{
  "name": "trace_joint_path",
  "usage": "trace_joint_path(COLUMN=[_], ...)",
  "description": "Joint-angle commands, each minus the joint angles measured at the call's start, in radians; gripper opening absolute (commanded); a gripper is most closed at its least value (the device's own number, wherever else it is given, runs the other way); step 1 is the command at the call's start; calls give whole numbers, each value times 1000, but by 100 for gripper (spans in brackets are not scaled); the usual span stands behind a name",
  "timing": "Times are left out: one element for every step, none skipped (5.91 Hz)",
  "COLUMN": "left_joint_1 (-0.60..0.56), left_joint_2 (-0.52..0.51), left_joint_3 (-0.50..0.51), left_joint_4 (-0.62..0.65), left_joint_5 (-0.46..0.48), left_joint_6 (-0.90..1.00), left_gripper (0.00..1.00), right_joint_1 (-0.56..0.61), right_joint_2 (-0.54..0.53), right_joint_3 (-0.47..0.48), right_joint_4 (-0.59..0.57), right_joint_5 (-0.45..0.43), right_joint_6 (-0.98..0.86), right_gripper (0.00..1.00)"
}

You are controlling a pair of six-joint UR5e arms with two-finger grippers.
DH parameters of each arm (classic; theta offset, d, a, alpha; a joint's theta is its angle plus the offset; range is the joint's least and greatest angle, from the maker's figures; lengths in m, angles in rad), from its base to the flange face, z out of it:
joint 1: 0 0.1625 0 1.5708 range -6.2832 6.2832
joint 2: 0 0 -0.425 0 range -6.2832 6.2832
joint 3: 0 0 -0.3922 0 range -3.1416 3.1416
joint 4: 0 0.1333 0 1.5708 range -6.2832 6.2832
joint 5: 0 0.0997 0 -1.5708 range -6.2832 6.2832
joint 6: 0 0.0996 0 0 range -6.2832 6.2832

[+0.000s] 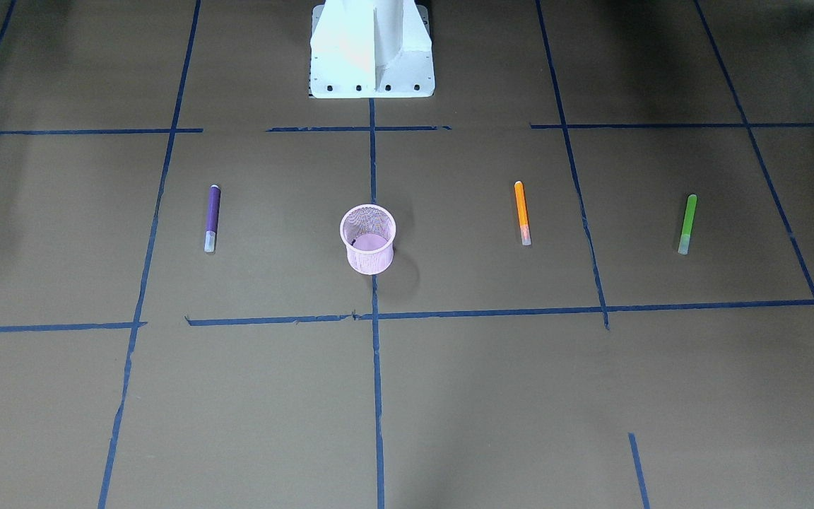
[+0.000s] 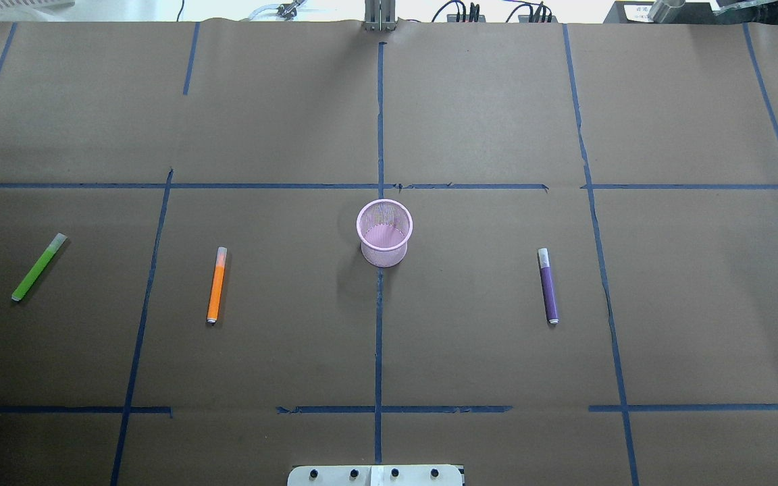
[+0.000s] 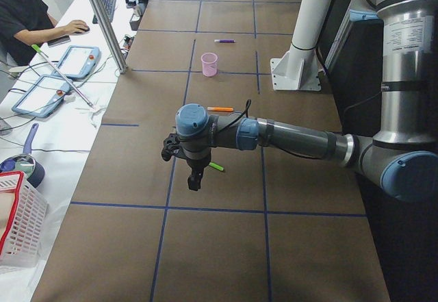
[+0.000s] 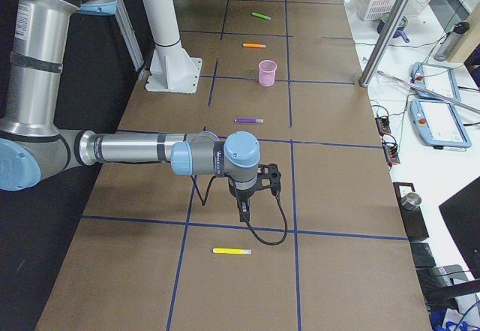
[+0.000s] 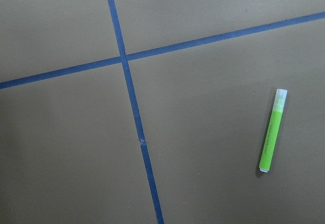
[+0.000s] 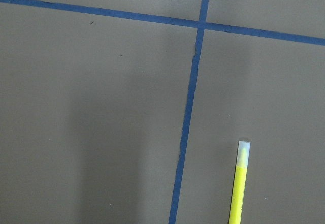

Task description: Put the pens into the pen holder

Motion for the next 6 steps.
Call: trace_joint_path(left_joint_1=[0, -1, -2, 2, 9, 91], left_joint_2=[7, 19, 27, 29, 38, 27], left_joint_3=[3, -13, -15, -18, -21, -21], left_joint_4=[6, -3, -4, -4, -17, -24], left_joint_5=[4, -2, -2, -2, -2, -2], left_joint_6=[-1, 7, 6, 9, 6, 1], left_gripper=[100, 100, 100, 100, 100, 100], right_joint_1=[-1, -1, -1, -1, -3, -6], right_joint_2=[0, 0, 0, 0, 0, 0], right_joint_3=[0, 1, 4, 4, 4, 4], right_joint_4=[0, 2, 3, 2, 0, 0], right_joint_5=[1, 0, -4, -2, -1, 16], right_joint_6=[3, 3, -5, 0, 0, 0], right_gripper=[100, 100, 100, 100, 100, 100])
